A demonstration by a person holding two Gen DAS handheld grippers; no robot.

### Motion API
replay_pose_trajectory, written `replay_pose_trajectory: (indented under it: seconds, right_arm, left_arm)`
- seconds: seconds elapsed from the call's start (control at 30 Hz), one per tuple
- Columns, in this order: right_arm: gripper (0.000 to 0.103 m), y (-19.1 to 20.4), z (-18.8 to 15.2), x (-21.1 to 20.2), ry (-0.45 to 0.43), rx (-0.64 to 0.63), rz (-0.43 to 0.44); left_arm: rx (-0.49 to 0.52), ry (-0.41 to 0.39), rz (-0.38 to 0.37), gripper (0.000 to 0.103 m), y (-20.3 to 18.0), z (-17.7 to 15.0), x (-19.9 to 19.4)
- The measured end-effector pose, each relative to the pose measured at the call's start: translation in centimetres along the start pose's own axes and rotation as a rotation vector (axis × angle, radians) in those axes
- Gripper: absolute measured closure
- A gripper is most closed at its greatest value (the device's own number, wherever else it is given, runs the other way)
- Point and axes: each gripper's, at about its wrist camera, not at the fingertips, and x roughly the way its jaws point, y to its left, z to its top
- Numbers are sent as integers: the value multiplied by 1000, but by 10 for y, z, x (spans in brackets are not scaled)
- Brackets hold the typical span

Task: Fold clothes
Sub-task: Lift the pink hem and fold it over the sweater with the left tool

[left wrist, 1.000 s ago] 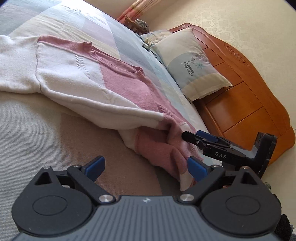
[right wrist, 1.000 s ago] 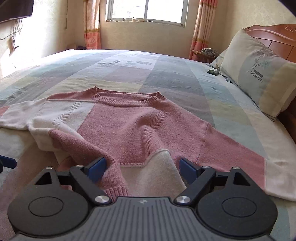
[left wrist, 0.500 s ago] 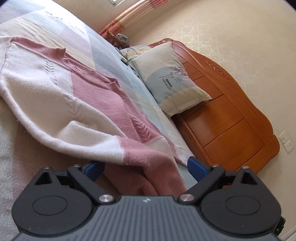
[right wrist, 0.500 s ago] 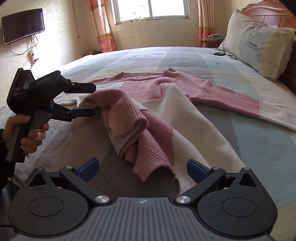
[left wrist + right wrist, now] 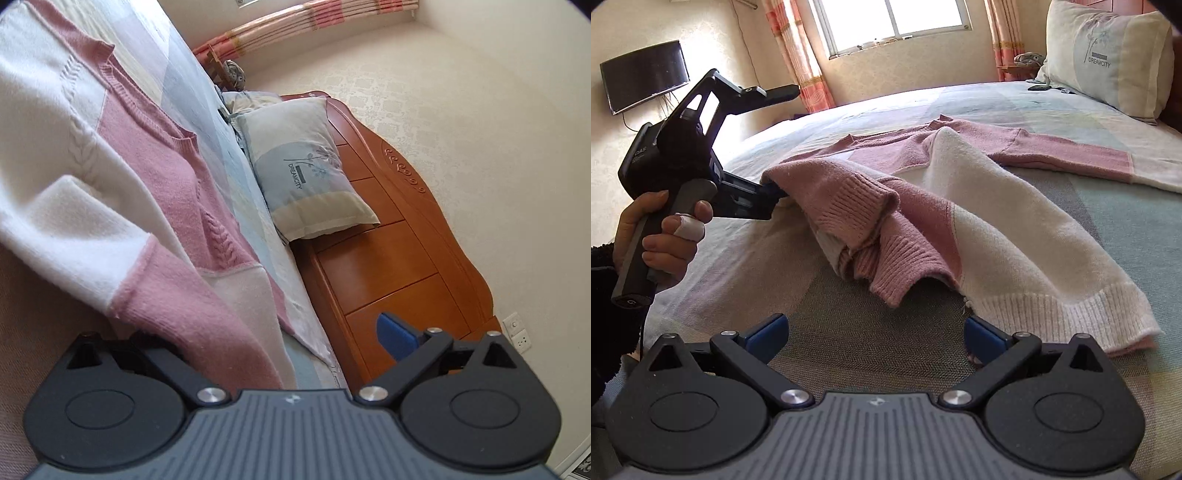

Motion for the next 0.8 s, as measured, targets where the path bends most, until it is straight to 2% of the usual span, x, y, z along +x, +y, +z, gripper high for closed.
replay_pose_trajectory:
  seconds: [0.13,0.17,0.2,0.27,0.37,0.4,0.47,0.5,0.57,0.77,0.8]
  right_arm:
    - [0,1,-7,-2,-25,-53,12]
    - [0,1,-9,-2,-30,-64,14]
    - [0,1,-10,-2,-34,-69,16]
    - [0,0,-10,-2,-37,-70,21]
    - [0,1,-12,-2,-39,-90,14]
    - [0,5,-13,-2,-37,-117,0]
    - [0,12,-16,1,-28,-177,-36]
    - [0,17,-18,3,-19,-218,-65]
    - [0,25,-21,4,-17,-260,-100]
    - [0,16,-15,-3,-11,-168,-70]
    - [0,14,-15,-4,-13,-151,-64]
  left_arm:
    - [-80,-58,-14,6,11,-22,6]
    - [-128,-68,8,9,18,-28,6]
    - [-156,-96,24,16,24,-32,5]
    - [-193,-142,70,44,31,-39,1]
    - [-195,-187,139,59,24,-44,-8]
    - [-160,-194,163,61,15,-45,-12]
    - [-89,-206,203,73,-4,-44,-21]
    - [-59,-213,218,76,-13,-42,-26]
    - [-22,-224,237,90,-25,-38,-38]
    - [-5,-250,252,91,-38,-23,-82]
    - [-29,-251,254,91,-35,-23,-86]
